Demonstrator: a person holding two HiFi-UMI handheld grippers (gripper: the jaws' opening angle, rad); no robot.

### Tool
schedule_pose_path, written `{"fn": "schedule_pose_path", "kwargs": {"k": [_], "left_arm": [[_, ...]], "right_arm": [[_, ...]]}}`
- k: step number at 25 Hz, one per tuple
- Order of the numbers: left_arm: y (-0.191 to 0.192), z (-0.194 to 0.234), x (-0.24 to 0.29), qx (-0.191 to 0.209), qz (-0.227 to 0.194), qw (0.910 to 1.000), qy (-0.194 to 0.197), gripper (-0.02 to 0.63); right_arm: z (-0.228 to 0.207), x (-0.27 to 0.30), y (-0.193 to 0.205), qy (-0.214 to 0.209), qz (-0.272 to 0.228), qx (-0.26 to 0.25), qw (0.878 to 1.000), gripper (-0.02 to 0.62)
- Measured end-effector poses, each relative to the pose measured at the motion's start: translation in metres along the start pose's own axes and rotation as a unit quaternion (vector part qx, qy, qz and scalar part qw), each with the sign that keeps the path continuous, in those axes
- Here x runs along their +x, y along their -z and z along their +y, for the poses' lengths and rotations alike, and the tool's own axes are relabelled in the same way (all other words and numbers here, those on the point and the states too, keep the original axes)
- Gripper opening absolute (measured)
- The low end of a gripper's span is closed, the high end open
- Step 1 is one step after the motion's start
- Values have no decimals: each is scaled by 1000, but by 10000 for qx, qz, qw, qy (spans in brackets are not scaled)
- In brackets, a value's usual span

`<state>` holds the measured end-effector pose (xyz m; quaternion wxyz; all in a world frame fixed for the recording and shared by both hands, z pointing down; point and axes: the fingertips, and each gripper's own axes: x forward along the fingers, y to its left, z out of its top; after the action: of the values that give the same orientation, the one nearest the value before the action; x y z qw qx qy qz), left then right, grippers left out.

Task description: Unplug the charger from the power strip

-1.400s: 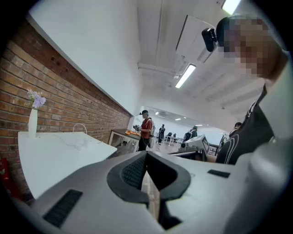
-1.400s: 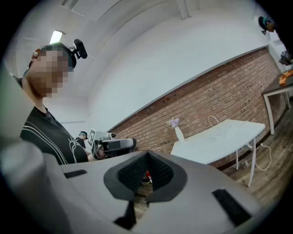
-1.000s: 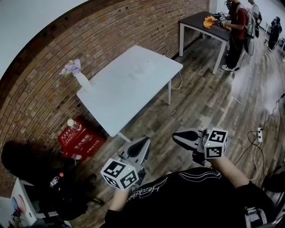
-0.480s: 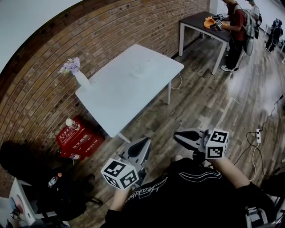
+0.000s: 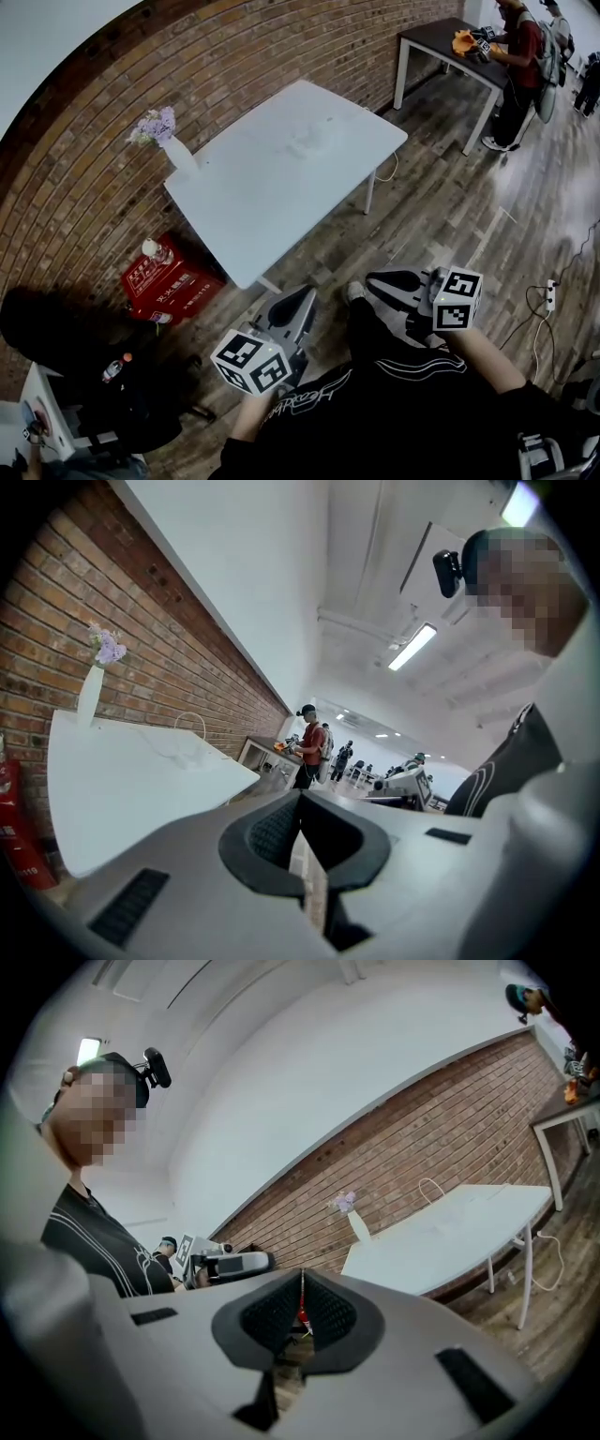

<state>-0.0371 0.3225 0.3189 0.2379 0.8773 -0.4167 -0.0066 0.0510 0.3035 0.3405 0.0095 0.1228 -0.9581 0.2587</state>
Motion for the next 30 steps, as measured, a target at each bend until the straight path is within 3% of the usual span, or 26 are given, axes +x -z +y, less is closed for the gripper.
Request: {"fn": "schedule_pose_path", "kwargs": {"k": [6, 23, 30], "left_arm": [[-18, 42, 40, 38, 161, 9997, -154, 3], [-103, 217, 219, -278, 698, 9957, -533, 3], [-135, 254, 264, -16, 661, 9958, -636, 5]], "right_arm": [[-59, 22, -25, -26, -87, 184, 9998, -3], [-283, 97, -141, 132, -92, 360, 9992, -3], [-334, 116, -172, 125, -96, 214, 9996, -3]]}}
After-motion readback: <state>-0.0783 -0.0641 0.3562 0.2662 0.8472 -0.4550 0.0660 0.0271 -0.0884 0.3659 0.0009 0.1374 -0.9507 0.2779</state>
